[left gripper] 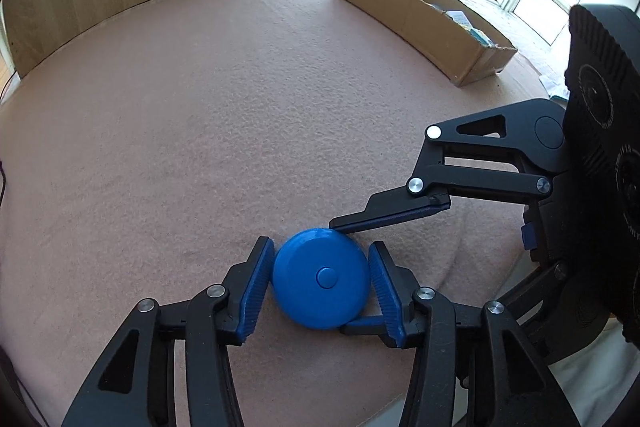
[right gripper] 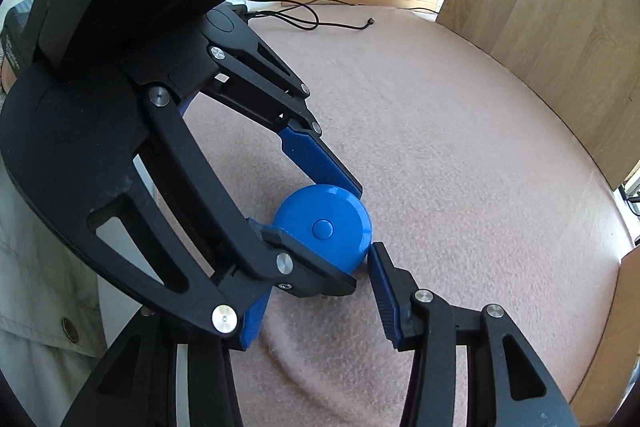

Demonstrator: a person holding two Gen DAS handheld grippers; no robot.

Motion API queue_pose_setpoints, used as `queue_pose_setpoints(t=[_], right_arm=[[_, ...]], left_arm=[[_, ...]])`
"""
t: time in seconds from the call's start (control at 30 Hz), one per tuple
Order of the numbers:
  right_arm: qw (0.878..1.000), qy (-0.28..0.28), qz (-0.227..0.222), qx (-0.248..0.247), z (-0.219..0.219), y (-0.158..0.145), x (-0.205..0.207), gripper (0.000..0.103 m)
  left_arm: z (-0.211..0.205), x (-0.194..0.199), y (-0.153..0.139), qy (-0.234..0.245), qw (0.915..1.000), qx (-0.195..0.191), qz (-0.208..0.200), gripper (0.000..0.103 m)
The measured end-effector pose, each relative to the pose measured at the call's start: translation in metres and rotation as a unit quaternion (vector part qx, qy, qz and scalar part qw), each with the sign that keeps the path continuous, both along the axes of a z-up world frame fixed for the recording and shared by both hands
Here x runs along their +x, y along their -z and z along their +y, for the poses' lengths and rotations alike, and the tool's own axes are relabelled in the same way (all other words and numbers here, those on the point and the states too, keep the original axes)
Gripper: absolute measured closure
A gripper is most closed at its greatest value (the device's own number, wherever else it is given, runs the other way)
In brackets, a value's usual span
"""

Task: Organize objects
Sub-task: 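Grasp the blue lid with the left gripper while the right gripper holds it, then carry the blue lid with both grippers over the box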

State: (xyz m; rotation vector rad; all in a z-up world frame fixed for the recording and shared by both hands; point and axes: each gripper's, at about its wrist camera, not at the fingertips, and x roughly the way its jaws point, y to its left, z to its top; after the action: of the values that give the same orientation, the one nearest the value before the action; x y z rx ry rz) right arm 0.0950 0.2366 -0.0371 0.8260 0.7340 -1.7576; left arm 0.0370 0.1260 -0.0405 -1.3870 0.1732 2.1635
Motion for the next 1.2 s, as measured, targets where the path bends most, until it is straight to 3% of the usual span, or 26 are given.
queue_pose_setpoints(t=[0.27, 0.73, 1.03, 1.2], right_arm=[[1.0, 0.014, 0.011, -0.02, 0.003, -0.002, 0.008, 0.061], [0.994, 0.036, 0.069, -0.076, 0.018, -0.045, -0.006, 0.061], [0.99, 0.054, 0.093, -0.092, 0.052, -0.058, -0.018, 0.061], [0.987, 0.077, 0.106, -0.096, 0.078, -0.067, -0.037, 0.061]], left_arm=[[0.002, -0.001, -0.013, 0.01, 0.9999, -0.01, 0.003, 0.051], [0.019, -0.01, -0.085, 0.023, 0.9975, -0.026, 0.061, 0.051], [0.066, -0.03, -0.101, 0.045, 0.9946, -0.044, 0.083, 0.051], [0.113, -0.045, -0.111, 0.066, 0.9918, -0.05, 0.097, 0.051]])
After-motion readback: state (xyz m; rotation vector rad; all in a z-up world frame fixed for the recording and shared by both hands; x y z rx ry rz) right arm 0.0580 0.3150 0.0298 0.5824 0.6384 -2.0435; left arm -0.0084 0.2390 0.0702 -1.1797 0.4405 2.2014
